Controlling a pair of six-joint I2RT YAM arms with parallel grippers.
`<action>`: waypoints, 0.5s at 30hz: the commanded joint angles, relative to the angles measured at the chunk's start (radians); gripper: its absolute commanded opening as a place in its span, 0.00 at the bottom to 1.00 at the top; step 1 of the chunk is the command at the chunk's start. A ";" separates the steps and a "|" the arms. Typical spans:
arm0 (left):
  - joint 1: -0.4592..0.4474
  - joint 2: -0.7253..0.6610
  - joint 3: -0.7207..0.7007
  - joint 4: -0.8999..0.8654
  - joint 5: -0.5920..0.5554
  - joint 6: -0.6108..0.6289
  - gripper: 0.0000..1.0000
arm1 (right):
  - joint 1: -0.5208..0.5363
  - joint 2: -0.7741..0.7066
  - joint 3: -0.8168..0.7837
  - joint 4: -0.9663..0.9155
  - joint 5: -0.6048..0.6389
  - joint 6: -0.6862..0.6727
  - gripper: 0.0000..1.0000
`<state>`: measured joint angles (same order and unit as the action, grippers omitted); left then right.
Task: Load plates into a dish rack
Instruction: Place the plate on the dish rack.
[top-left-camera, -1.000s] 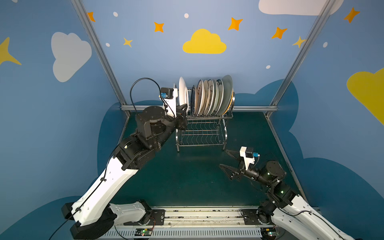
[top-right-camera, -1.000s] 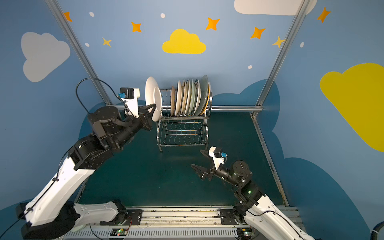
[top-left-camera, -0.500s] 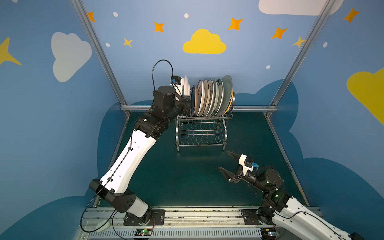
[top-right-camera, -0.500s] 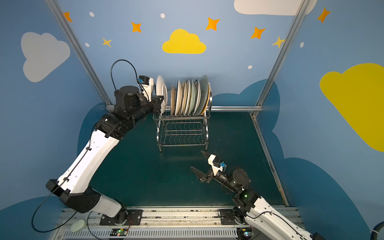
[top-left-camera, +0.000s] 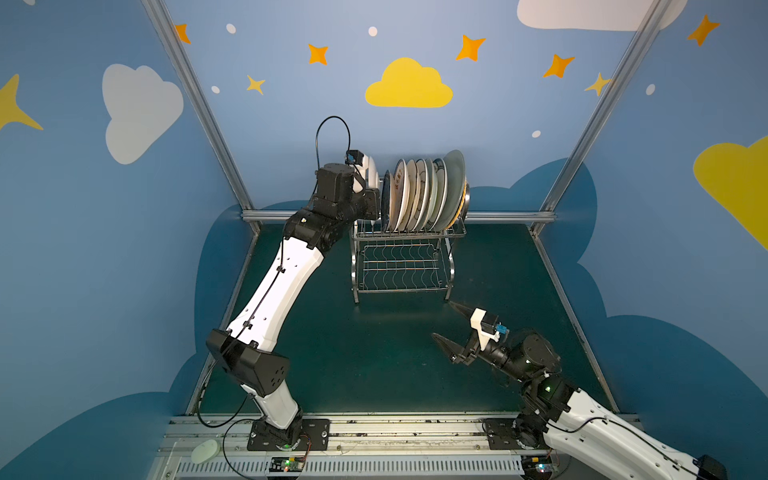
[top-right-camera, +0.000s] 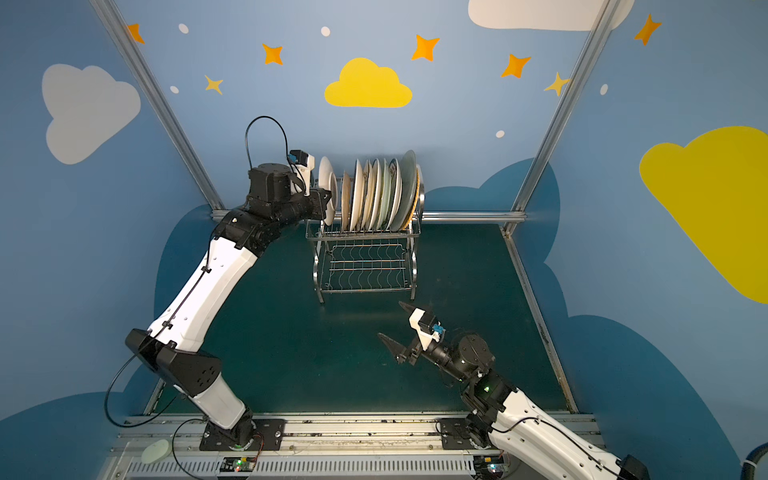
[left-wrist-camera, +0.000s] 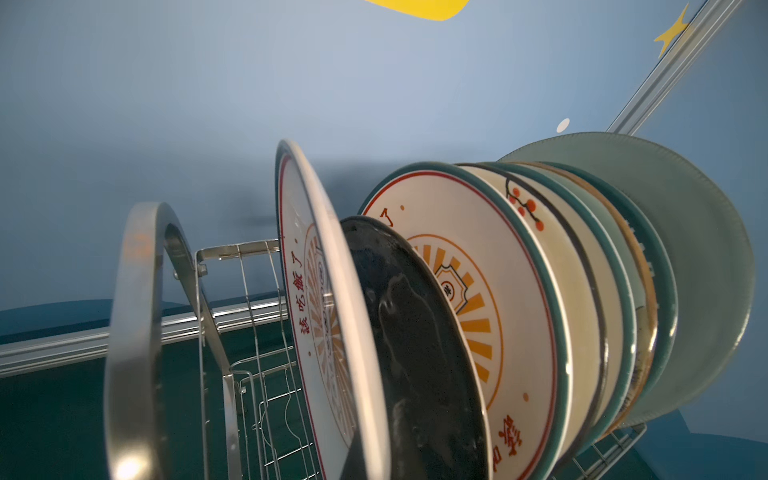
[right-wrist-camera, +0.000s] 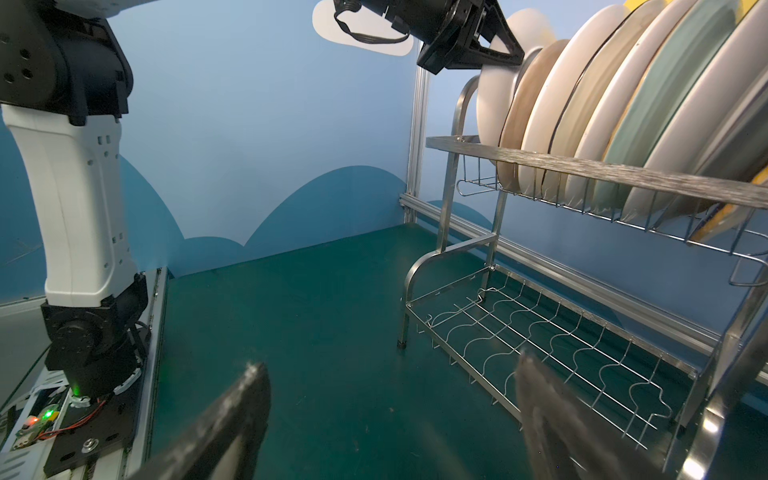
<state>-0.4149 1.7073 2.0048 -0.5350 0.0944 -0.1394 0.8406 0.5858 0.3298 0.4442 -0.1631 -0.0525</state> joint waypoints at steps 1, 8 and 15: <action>0.001 0.010 0.049 0.024 0.015 -0.006 0.04 | 0.006 0.003 0.021 -0.006 0.008 -0.003 0.90; 0.001 0.045 0.062 0.012 -0.008 0.003 0.04 | 0.006 0.009 0.029 -0.024 0.015 -0.002 0.90; 0.001 0.067 0.064 0.001 -0.024 0.025 0.04 | 0.007 0.018 0.037 -0.042 0.017 0.000 0.90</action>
<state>-0.4152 1.7645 2.0327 -0.5518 0.0860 -0.1329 0.8406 0.6006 0.3321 0.4129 -0.1566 -0.0525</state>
